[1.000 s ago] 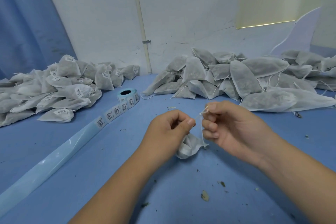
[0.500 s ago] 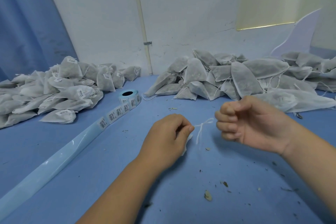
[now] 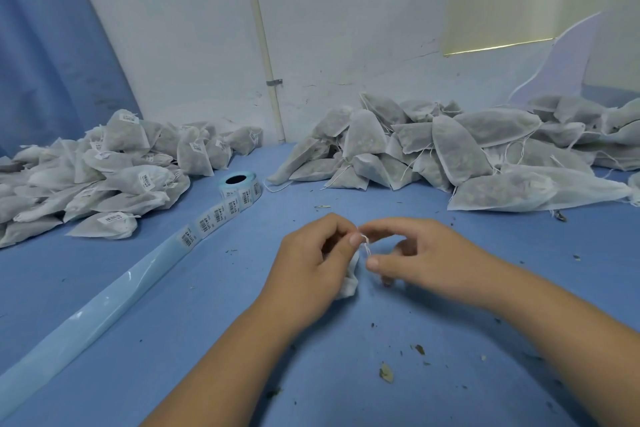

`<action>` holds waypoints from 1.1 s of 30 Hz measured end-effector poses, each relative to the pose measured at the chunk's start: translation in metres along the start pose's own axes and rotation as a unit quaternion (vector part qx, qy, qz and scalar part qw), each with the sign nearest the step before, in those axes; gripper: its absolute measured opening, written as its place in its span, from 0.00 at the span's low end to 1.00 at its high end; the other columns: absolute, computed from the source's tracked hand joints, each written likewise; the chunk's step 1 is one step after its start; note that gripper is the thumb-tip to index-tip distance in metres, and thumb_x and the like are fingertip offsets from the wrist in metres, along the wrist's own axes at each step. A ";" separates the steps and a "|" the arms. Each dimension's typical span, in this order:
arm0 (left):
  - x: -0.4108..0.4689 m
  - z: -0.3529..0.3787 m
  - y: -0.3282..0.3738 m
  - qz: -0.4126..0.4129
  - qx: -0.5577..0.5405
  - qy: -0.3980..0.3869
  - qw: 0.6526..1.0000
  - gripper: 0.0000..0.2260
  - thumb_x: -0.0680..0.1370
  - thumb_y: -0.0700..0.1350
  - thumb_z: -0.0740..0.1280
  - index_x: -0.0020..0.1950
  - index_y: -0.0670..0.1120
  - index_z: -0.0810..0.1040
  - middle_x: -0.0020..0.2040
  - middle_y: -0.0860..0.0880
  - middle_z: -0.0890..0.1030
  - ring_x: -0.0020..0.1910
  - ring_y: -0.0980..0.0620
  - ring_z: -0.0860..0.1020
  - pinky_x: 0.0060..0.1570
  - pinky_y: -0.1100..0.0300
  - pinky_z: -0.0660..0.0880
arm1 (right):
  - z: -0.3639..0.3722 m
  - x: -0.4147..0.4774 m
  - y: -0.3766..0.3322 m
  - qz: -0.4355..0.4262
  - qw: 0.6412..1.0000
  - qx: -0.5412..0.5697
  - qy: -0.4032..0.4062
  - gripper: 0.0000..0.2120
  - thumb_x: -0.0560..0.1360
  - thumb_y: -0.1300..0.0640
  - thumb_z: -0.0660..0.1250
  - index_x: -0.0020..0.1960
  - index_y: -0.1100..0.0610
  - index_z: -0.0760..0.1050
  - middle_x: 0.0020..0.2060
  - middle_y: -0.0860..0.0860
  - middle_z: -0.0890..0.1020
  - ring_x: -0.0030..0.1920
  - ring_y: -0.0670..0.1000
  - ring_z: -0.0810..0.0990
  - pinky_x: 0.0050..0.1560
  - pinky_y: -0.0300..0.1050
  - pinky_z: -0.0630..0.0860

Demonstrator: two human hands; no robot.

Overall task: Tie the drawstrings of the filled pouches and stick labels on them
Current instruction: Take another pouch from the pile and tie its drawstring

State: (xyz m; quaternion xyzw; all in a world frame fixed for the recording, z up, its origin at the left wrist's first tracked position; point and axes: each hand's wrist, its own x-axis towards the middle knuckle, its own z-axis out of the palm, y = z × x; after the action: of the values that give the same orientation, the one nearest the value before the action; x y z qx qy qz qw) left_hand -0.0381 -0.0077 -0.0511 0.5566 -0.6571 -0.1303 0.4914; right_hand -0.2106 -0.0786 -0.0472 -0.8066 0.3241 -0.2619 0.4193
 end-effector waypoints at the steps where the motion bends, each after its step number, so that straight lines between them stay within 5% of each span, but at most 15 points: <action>1: 0.000 0.000 0.000 0.000 -0.003 -0.003 1.000 0.11 0.79 0.41 0.68 0.39 0.54 0.77 0.33 0.61 0.78 0.33 0.63 0.74 0.36 0.72 0.68 | 0.001 0.000 0.000 -0.006 1.000 0.003 -0.007 0.10 0.72 0.51 0.73 0.54 0.47 0.80 0.44 0.40 0.84 0.35 0.45 0.82 0.37 0.30 0.72; 3: 0.000 0.000 0.001 -0.008 -0.005 0.002 1.000 0.10 0.79 0.40 0.67 0.39 0.52 0.78 0.32 0.61 0.77 0.32 0.63 0.73 0.36 0.72 0.68 | 0.001 0.000 -0.002 -0.003 1.000 0.016 -0.010 0.03 0.74 0.54 0.71 0.44 0.52 0.83 0.36 0.46 0.84 0.32 0.46 0.81 0.35 0.30 0.72; 5: 0.001 -0.001 0.000 -0.018 -0.007 0.012 1.000 0.09 0.79 0.41 0.67 0.40 0.51 0.77 0.33 0.60 0.77 0.32 0.62 0.72 0.36 0.72 0.68 | -0.002 0.000 -0.003 0.006 1.000 0.024 0.003 0.07 0.74 0.55 0.71 0.39 0.56 0.83 0.32 0.50 0.84 0.31 0.46 0.80 0.33 0.31 0.71; 23: 0.003 -0.004 0.000 -0.074 -0.065 0.045 0.994 0.09 0.79 0.42 0.66 0.39 0.49 0.76 0.31 0.51 0.73 0.31 0.56 0.70 0.34 0.67 0.67 | -0.014 -0.008 -0.014 -0.003 0.997 0.055 -0.055 0.05 0.71 0.53 0.71 0.37 0.52 0.80 0.30 0.49 0.81 0.32 0.46 0.77 0.36 0.38 0.73; 33: 0.001 -0.005 -0.006 -0.049 -0.020 0.014 0.999 0.09 0.79 0.43 0.67 0.39 0.50 0.76 0.30 0.57 0.73 0.30 0.60 0.70 0.33 0.70 0.67 | -0.019 -0.005 -0.016 -0.014 0.964 0.264 -0.006 0.08 0.67 0.57 0.66 0.31 0.56 0.80 0.29 0.53 0.77 0.30 0.50 0.74 0.30 0.39 0.68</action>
State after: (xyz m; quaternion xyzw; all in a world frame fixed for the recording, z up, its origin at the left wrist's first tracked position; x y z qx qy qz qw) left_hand -0.0304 -0.0094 -0.0525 0.5796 -0.6193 -0.1596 0.5050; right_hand -0.2215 -0.0775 -0.0244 -0.6730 0.2298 -0.3395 0.6156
